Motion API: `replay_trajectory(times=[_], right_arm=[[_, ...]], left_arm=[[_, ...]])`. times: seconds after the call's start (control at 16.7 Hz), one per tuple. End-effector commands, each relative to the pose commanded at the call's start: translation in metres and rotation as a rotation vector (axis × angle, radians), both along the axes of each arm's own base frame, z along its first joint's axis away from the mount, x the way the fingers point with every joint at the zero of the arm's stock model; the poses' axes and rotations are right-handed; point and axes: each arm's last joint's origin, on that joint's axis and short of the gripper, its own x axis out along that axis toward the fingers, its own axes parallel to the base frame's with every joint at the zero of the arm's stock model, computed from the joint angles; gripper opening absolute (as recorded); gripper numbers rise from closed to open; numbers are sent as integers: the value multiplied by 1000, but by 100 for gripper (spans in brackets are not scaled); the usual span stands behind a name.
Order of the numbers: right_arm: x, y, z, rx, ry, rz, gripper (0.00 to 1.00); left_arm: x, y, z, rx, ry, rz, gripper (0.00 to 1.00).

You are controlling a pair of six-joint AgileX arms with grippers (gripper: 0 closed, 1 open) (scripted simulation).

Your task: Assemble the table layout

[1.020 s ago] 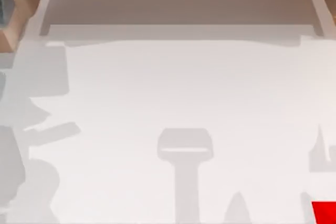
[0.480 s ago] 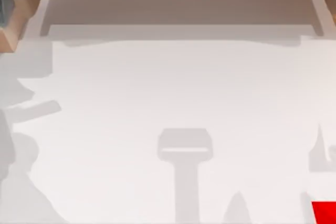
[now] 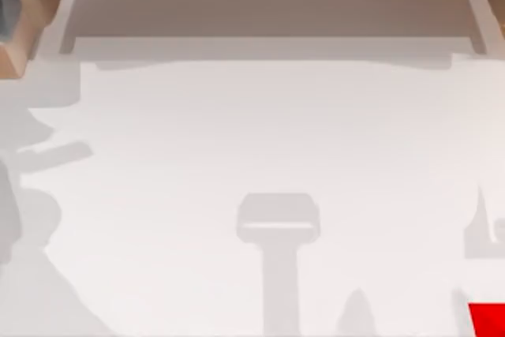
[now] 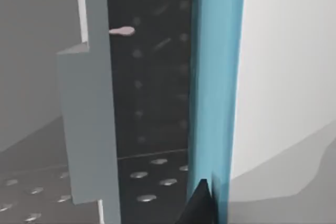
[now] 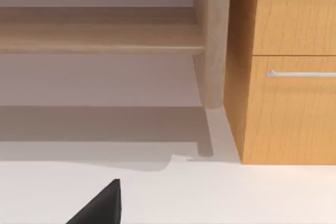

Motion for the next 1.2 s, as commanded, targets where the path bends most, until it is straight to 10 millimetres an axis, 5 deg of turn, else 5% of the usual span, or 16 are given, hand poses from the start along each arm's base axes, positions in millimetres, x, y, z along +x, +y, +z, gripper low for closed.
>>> replay_trajectory(times=[0.48,1.2], right_arm=[[0,0,0,0,0,0,100],[0,0,0,0,0,0,100]], left_arm=[[16,-2,-6,-6,9,-5,0],[16,-2,-6,-6,9,-5,90]])
